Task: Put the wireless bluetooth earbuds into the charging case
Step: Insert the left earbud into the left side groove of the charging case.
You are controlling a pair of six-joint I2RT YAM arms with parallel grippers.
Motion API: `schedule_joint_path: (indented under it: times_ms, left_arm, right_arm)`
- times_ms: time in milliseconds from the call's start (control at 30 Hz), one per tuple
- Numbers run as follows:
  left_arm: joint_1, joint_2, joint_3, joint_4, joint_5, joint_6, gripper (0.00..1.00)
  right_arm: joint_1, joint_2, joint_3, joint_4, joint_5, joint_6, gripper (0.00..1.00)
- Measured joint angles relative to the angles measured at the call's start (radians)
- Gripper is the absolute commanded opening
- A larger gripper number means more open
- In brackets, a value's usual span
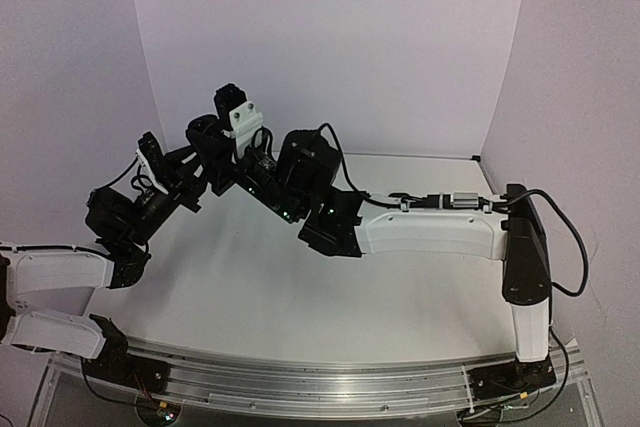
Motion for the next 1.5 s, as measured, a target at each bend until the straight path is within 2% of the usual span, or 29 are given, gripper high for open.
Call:
schedule_joint_path:
  times_ms: [333,667,967,1233,1500]
  left_arm:
    - [0.003,-0.002,0.0,-0.014,0.0,-0.022,0.0]
    - [0.008,-0.007,0.0,-0.026,-0.003,-0.074,0.0]
    - [0.01,-0.008,0.0,-0.035,-0.002,-0.081,0.0]
    - [0.01,-0.015,0.0,-0.04,-0.001,-0.098,0.0]
    - [0.026,-0.05,0.0,-0.114,0.023,-0.045,0.0]
  right_arm:
    - [0.001,0.0,0.007,-0.027,0.006,-0.022,0.39]
    - [0.005,-0.001,0.007,-0.045,0.017,-0.043,0.47]
    - [0.007,-0.001,0.02,-0.074,0.022,-0.061,0.59]
    - [0.005,-0.004,0.034,-0.092,0.024,-0.082,0.63]
    - [0.003,-0.06,0.034,-0.154,-0.006,-0.072,0.67]
